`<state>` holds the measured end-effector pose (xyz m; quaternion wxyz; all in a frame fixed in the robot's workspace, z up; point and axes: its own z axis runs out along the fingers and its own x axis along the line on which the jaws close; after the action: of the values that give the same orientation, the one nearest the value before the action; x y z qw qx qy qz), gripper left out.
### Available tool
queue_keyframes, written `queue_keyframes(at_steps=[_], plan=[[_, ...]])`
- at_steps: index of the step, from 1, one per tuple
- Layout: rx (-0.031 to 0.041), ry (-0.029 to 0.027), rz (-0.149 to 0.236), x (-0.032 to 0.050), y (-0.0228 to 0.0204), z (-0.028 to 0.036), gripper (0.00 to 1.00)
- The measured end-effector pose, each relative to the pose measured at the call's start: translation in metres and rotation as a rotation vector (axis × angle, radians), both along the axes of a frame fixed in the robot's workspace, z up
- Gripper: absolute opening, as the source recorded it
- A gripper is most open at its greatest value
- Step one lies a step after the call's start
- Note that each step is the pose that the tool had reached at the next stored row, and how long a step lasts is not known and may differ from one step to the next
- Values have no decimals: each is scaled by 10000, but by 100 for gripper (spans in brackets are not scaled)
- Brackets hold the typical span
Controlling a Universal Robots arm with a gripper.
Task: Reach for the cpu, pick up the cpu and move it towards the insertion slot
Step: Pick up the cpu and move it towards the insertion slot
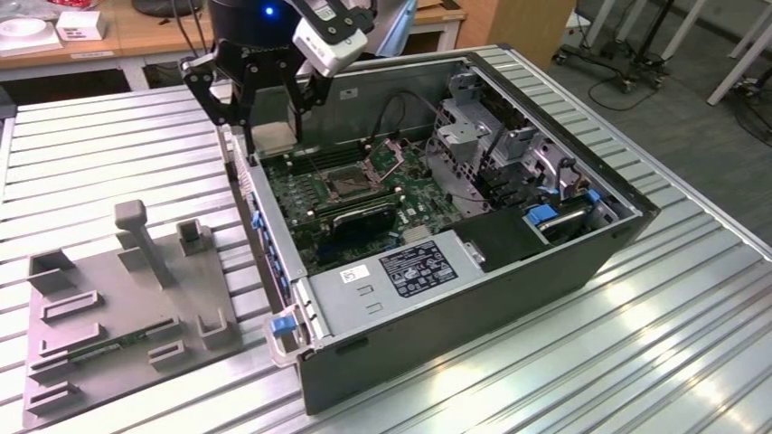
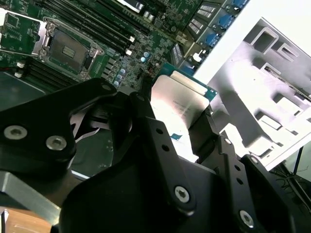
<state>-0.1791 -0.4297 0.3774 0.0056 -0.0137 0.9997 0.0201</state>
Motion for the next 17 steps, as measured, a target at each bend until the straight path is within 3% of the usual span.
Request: queue_keyframes(at_steps=[17], plan=[[-1,1,0,136,95,-11,55]])
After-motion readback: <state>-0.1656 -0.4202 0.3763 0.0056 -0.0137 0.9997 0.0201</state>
